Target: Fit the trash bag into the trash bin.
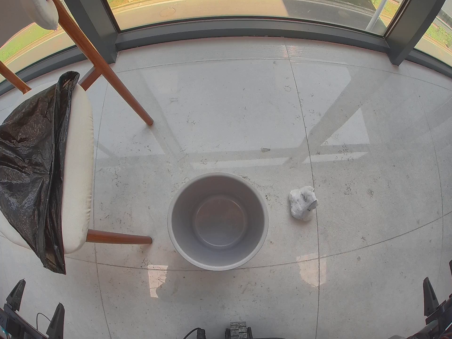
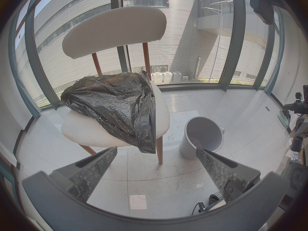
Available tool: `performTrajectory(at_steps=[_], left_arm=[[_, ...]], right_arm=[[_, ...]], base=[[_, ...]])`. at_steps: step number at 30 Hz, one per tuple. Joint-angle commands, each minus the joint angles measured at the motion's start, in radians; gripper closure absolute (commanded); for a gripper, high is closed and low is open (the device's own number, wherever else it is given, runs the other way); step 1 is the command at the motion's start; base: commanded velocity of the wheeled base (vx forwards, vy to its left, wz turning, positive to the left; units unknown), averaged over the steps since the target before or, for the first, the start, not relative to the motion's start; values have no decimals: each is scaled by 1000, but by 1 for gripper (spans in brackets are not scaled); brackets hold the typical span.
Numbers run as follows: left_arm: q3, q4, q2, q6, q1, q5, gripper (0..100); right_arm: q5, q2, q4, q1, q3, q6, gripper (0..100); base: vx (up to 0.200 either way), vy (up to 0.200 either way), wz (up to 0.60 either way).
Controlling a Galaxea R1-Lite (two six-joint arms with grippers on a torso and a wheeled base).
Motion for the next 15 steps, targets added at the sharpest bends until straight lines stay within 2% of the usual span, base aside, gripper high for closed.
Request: performTrajectory(at_steps=[1,15], left_arm=[[15,-4,-16,0,0,0,0],[15,-9,-16,-2,0,-3,0]], right_arm=[[0,-15,-1,0,18,-2,0],[0,-15,-1,2,18,-2,0]], base=[[0,0,0],[0,0,0]])
